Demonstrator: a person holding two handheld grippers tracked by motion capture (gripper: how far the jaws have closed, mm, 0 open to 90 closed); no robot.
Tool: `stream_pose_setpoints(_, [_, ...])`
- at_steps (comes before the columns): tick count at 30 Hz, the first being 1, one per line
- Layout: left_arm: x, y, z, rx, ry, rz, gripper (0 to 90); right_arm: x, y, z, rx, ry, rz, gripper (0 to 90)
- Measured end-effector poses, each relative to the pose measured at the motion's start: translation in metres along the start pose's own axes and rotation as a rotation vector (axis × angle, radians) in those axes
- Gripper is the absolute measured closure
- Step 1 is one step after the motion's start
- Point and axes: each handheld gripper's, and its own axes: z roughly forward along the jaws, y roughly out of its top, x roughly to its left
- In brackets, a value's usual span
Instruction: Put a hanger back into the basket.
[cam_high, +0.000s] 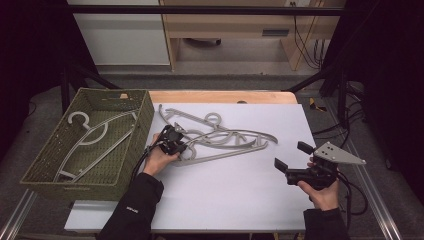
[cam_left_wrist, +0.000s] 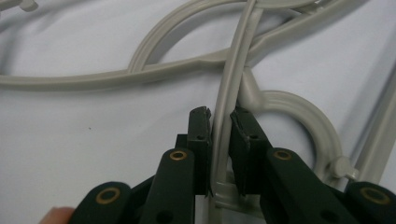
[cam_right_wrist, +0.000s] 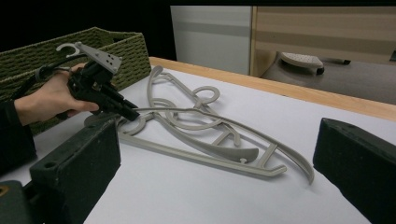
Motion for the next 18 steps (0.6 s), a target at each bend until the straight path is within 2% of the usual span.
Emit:
stream_pose_setpoints(4, [-0.006, 0.0, -0.005, -0.009, -0.038, 0.023, 82.0, 0.0, 0.0, 0.0, -0.002, 0.0, 0.0, 1.0])
stream_pose_setpoints(16, [-0.011, 0.001, -0.031, -0.09, -0.074, -0.04, 82.7, 0.0, 0.0, -0.002, -0.004, -0.005, -0.002, 1.0])
stream_pose_setpoints(18, [-0.012, 0.001, -0.033, -0.099, -0.072, -0.037, 82.6, 0.0, 0.0, -0.002, -0.004, -0.005, -0.002, 1.0])
